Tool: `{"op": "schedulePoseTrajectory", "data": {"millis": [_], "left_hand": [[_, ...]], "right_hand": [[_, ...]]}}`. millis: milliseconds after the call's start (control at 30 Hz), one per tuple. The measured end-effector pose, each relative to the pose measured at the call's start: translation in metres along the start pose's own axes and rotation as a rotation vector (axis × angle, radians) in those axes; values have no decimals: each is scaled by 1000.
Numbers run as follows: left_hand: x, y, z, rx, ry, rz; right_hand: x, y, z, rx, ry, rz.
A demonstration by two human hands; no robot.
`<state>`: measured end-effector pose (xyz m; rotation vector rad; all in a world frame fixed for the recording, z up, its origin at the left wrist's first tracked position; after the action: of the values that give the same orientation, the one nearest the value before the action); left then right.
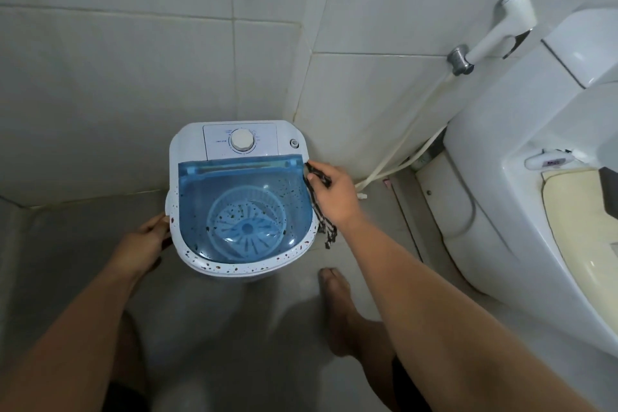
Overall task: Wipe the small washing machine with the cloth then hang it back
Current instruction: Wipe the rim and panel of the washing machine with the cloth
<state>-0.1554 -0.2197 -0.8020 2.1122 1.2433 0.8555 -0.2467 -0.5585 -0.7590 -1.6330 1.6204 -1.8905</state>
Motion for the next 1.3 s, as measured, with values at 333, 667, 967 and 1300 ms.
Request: {"op": "schedulePoseTrajectory", "data": {"millis": [333, 667, 967, 1300], "left_hand": [[-5, 5, -6, -26, -29, -22], [-7, 9, -9, -30, -37, -15], [0, 5, -3, -64, -10, 66], [4, 6, 0, -103, -2, 57]], "right_hand": [[-19, 32, -126, -83, 149, 129], [-23, 20, -92, -88, 295, 110], [-81, 15, -206, 135, 295, -30], [-75, 8, -195, 325, 220, -293]]}}
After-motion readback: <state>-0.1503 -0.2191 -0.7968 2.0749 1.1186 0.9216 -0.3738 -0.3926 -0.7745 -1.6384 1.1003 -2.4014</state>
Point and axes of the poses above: each hand's wrist, its own z-axis towards the middle knuckle, its own x-axis out of the back of the hand, y = z × x, the point moved 4 cm from there along z, towards the middle knuckle, and after that the axes turned 2 degrees about -x, right-handed, at the moved point
